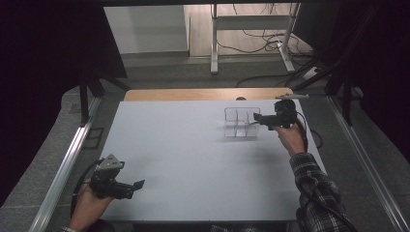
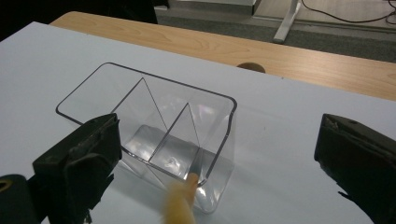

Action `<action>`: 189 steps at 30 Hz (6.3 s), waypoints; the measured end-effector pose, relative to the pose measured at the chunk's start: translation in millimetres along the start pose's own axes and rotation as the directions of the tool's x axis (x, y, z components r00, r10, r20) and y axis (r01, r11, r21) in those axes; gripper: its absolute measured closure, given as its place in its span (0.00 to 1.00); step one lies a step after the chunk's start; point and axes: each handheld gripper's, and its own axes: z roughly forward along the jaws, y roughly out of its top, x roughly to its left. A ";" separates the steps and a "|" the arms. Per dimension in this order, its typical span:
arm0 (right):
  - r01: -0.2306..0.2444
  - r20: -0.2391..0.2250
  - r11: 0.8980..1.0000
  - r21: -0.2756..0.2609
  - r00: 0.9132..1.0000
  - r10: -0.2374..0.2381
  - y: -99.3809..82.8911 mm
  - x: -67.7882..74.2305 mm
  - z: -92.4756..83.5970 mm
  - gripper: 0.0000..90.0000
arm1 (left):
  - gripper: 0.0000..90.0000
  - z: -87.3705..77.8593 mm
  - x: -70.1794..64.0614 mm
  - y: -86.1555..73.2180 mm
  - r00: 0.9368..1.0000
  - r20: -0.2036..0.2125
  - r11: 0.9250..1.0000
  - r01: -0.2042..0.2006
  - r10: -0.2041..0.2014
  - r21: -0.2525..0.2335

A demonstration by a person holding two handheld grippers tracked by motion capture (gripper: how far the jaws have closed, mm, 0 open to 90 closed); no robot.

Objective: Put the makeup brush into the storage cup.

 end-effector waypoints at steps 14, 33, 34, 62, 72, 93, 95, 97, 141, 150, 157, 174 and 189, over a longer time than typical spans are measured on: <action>0.013 -0.003 1.000 0.013 1.000 -0.013 -3.8 2.5 -5.0 0.01 | 0.00 0.0 0.1 -0.1 1.000 -0.001 1.000 0.000 0.000 0.000; 0.042 -0.010 0.998 0.039 0.999 -0.041 -12.8 7.1 -18.9 0.01 | 0.00 -0.8 1.0 -0.4 1.000 -0.001 1.000 0.005 -0.005 -0.012; 0.042 -0.009 0.998 0.040 0.999 -0.042 -13.5 7.0 -19.5 0.01 | 0.00 -0.7 1.0 -0.4 1.000 0.000 1.000 0.004 -0.004 -0.012; 0.064 -0.002 0.992 0.112 0.998 -0.064 -35.1 13.4 -27.4 0.00 | 0.00 -2.4 2.6 -0.2 1.000 -0.018 1.000 0.015 -0.015 -0.014; 0.062 -0.018 0.989 0.135 0.998 -0.060 -41.6 16.1 -33.6 0.00 | 0.00 -1.9 2.8 -0.2 1.000 -0.024 1.000 0.016 -0.016 -0.005; 0.102 -0.047 0.980 0.171 0.994 -0.095 -56.1 28.3 -42.5 0.00 | 0.00 -1.8 2.7 -0.3 1.000 -0.021 1.000 0.012 -0.013 -0.017; 0.108 -0.054 0.979 0.175 0.994 -0.100 -57.6 29.5 -43.3 0.00 | 0.00 -1.7 2.8 -0.3 1.000 -0.022 1.000 0.012 -0.012 -0.014; 0.112 -0.058 0.977 0.179 0.993 -0.103 -59.0 30.6 -44.4 0.00 | 0.00 -1.6 2.7 -0.2 1.000 -0.024 1.000 0.011 -0.011 -0.012; 0.160 -0.085 0.963 0.215 0.986 -0.145 -89.2 47.0 -83.3 0.00 | 0.00 -0.5 2.0 -0.2 1.000 -0.021 1.000 -0.003 0.003 -0.007; 0.150 -0.085 0.964 0.218 0.987 -0.135 -95.2 46.0 -92.6 0.00 | 0.00 -0.4 2.2 -0.4 1.000 -0.021 1.000 0.000 0.000 -0.010; 0.150 -0.073 0.964 0.220 0.988 -0.137 -99.6 44.1 -100.2 0.00 | 0.00 -0.3 2.2 -0.4 1.000 -0.020 1.000 -0.001 0.001 -0.009; 0.143 -0.048 0.959 0.244 0.990 -0.135 -112.1 36.9 -115.8 0.00 | 0.00 -0.2 2.1 -0.6 1.000 -0.018 1.000 -0.002 0.002 -0.007; 0.111 -0.028 0.958 0.262 0.994 -0.108 -124.0 28.2 -128.9 0.00 | 0.00 0.0 2.0 -0.8 1.000 -0.016 1.000 -0.003 0.003 -0.005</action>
